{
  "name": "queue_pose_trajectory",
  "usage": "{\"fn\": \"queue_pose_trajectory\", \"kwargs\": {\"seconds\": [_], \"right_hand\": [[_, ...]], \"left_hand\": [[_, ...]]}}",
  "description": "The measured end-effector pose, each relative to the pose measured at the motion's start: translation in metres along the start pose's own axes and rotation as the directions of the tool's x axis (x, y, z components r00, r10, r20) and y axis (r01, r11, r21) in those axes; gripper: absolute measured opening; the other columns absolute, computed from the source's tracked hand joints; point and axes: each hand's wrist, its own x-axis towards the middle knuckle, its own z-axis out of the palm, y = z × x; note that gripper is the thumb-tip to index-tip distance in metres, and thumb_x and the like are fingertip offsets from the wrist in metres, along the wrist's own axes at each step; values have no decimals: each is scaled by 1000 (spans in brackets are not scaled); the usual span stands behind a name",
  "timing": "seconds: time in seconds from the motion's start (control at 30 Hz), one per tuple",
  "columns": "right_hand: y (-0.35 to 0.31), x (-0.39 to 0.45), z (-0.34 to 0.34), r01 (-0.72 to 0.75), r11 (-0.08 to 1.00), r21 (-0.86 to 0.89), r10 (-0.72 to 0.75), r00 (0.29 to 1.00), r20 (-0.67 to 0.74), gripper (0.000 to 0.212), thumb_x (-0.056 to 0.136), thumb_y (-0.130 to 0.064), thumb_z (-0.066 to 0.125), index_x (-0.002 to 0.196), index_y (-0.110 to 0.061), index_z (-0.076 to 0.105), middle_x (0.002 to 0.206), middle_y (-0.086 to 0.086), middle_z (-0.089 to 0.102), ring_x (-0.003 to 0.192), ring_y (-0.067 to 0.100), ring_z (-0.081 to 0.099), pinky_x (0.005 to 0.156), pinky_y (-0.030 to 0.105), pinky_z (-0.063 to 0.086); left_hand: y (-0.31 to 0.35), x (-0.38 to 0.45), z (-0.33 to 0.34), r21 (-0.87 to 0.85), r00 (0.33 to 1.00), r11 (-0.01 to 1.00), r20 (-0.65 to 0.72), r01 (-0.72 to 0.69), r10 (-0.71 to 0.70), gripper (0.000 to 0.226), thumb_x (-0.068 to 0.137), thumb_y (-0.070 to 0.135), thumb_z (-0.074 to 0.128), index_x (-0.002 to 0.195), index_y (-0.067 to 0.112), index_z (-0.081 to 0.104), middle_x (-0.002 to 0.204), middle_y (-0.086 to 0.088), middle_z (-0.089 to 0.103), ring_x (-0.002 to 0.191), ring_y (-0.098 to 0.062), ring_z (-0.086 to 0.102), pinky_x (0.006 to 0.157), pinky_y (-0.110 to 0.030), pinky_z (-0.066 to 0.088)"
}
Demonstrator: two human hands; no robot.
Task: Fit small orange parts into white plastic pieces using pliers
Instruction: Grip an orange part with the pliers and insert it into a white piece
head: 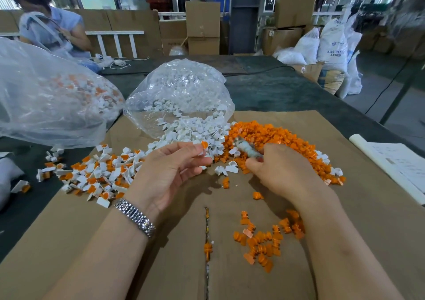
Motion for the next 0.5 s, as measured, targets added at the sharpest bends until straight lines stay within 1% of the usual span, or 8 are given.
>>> {"fn": "queue_pose_trajectory", "kwargs": {"seconds": [0.1, 0.17, 0.2, 0.23, 0.3, 0.4, 0.47, 0.5], "right_hand": [[-4, -4, -13, 68, 960, 270, -72, 997, 5, 26, 100, -37, 51, 86, -16, 58, 72, 5, 60, 63, 18, 55, 58, 35, 42], [-10, -11, -23, 81, 884, 461, -140, 985, 95, 25, 102, -32, 52, 91, -12, 63, 79, 14, 67, 65, 20, 62, 62, 34, 51], [-13, -16, -26, 64, 851, 521, -180, 968, 175, 26, 103, -31, 52, 95, -11, 66, 84, 14, 71, 70, 21, 68, 68, 33, 57], [-16, -20, -27, 57, 844, 533, -219, 944, 246, 28, 104, -32, 52, 98, -10, 68, 87, 11, 74, 77, 22, 72, 78, 36, 61], [-21, -24, -27, 101, 883, 458, -265, 913, 311, 32, 105, -36, 50, 100, -9, 68, 90, 7, 75, 88, 23, 73, 90, 46, 57], [-27, -28, -28, 146, 893, 427, -292, 908, 301, 33, 104, -39, 49, 99, -11, 66, 93, 1, 74, 88, 14, 71, 91, 44, 56], [-28, -31, -30, 162, 892, 421, -306, 903, 301, 33, 105, -41, 47, 98, -13, 65, 93, 0, 74, 89, 14, 70, 91, 43, 55], [-29, -31, -30, 172, 896, 409, -312, 900, 303, 33, 105, -42, 47, 97, -14, 64, 93, 0, 73, 89, 14, 69, 90, 43, 56]], "left_hand": [[0, 0, 1, -30, 1000, 999, 4, -11, 11, 12, 64, 15, 83, 75, 10, 80, 85, -11, 76, 77, -20, 77, 54, -20, 56], [0, 0, 1, -32, 999, 999, 13, -34, 35, 14, 64, 18, 83, 76, 11, 81, 84, -9, 76, 77, -19, 76, 54, -19, 55], [0, 0, 2, -30, 999, 998, 17, -47, 48, 15, 64, 19, 83, 77, 11, 81, 83, -8, 76, 78, -18, 76, 55, -19, 54], [-1, 0, 2, -31, 998, 998, 17, -58, 59, 17, 65, 20, 84, 78, 11, 81, 82, -7, 75, 78, -18, 76, 55, -18, 54], [-1, 1, 2, -41, 998, 997, 1, -68, 69, 22, 67, 19, 83, 85, 7, 78, 83, -8, 75, 78, -18, 76, 55, -18, 54], [-1, 1, 2, -38, 996, 996, -34, -83, 81, 22, 73, 17, 81, 90, 4, 74, 83, -9, 75, 78, -18, 76, 56, -18, 54], [-2, 1, 4, -14, 996, 997, -38, -80, 80, 6, 80, 12, 79, 83, 8, 76, 83, -9, 75, 78, -18, 76, 57, -18, 55], [-2, 1, 5, -3, 996, 996, -37, -87, 87, 8, 84, 10, 77, 76, 11, 78, 82, -9, 76, 77, -17, 76, 57, -18, 55]]}}
